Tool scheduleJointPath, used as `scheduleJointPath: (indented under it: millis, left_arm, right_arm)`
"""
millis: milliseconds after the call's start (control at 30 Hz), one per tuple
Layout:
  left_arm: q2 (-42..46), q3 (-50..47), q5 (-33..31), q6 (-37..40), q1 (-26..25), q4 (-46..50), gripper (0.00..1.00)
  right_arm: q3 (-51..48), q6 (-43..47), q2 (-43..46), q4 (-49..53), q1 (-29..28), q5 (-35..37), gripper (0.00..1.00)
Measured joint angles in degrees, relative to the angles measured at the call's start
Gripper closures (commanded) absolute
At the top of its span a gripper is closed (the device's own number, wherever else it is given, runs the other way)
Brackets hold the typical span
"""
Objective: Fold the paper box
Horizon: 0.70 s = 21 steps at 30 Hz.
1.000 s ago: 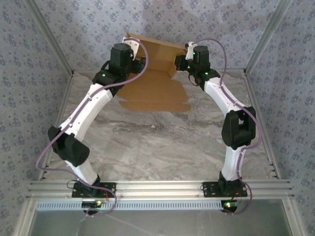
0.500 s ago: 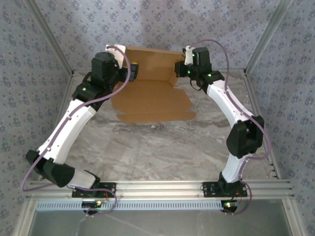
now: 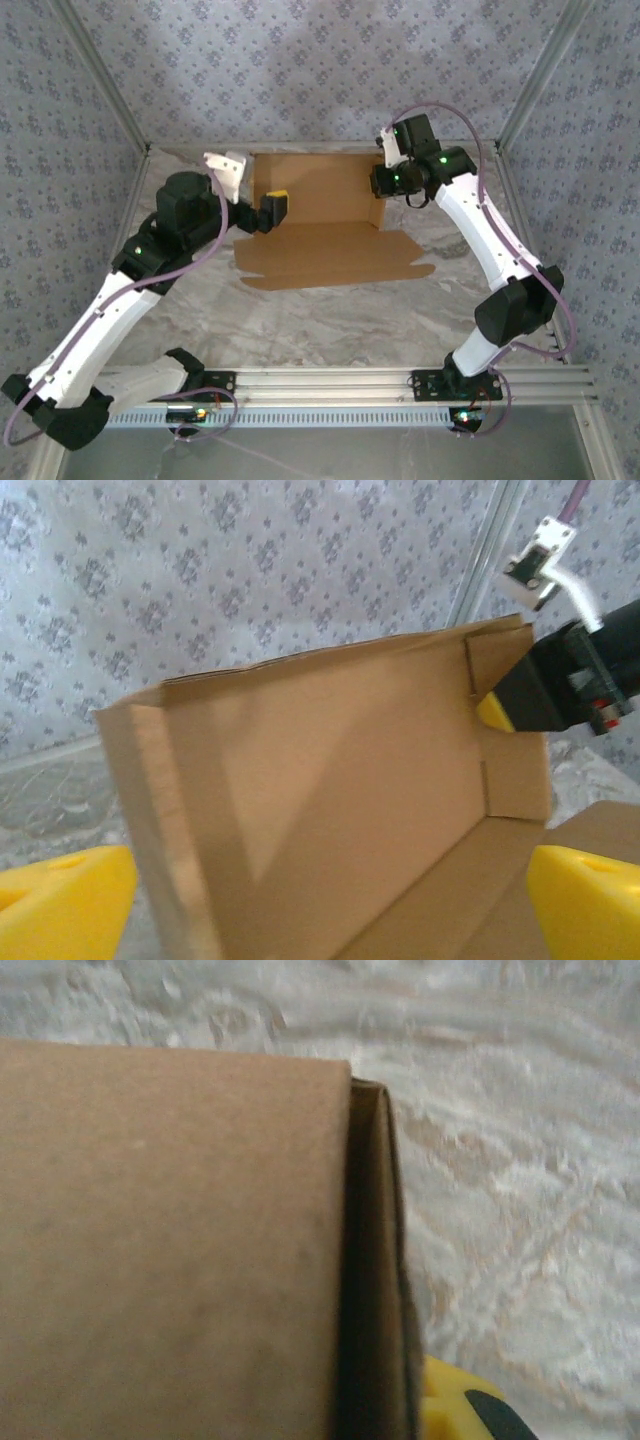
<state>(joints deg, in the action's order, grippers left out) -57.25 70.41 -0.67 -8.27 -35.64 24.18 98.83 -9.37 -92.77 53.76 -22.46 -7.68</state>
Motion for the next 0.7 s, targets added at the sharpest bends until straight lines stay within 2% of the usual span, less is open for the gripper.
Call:
scheduleJointPath:
  millis: [233,467,567,667,700]
  left_arm:
    - [2.62,-6.01,-5.22,-2.03,0.0,-1.07,0.01]
    - [1.73,-9.53,-7.54,-4.72,0.39,-2.32,0.0]
    - [1.51,-10.16,-7.98,-5.57,1.2,-2.78,0.01]
    - [0.74,-10.21,-7.96,-6.71,2.21,-3.58,0.0]
    - [0.33,-10.23,-7.82,-7.15,2.6,-3.69,0.01]
  right_arm:
    - [-2.23,3.06,-1.18,12.26,-0.7,0.33,0.97]
    - [-8.31,4.66,-10.36,16.79,-2.6,4.28,0.87]
    - [-10.86,5.11,-14.08,16.5,-3.65,4.44,0.72]
    - [-12.2,5.9,-15.26,15.5,-4.11,3.61,0.45]
    - [-12.28,6.23,-15.26,15.08,-4.11,3.43,0.38]
